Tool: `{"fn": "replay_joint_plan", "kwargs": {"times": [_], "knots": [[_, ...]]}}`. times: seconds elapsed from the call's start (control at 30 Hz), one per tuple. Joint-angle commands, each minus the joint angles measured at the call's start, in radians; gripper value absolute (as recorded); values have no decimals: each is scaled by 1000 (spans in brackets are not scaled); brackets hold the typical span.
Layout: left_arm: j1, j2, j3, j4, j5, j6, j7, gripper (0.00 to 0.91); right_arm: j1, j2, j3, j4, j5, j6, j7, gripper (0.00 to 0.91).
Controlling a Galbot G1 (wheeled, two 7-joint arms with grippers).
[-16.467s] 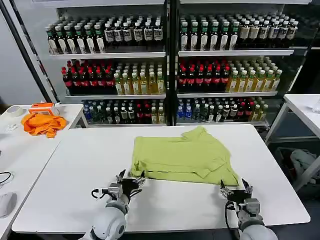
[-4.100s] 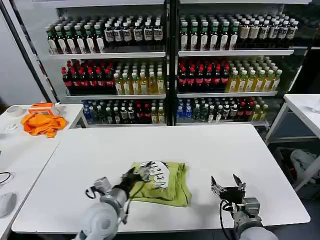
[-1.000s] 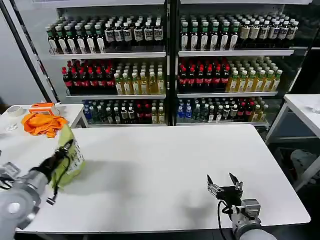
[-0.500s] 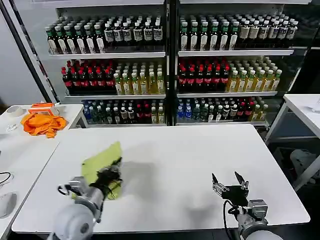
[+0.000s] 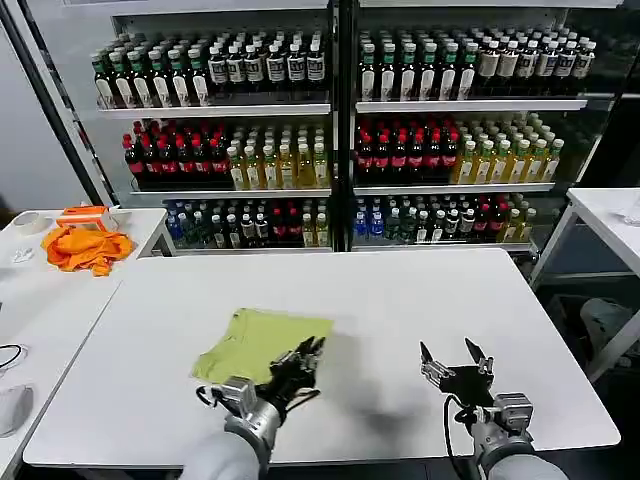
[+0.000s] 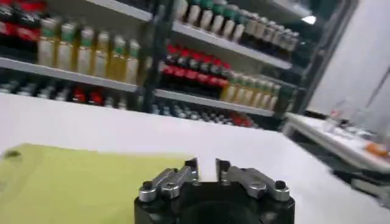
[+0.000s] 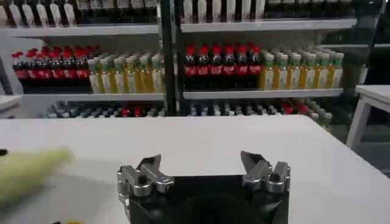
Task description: Fold and organize the clothes.
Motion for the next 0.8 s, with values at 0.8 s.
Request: {"fn": "replay_joint_plan", "kwargs": {"times": [0.8], "knots": [[335,-81,-500,-197,-107,-37,8,907,419,160,-529,-383,305,-96,210,907]]}}
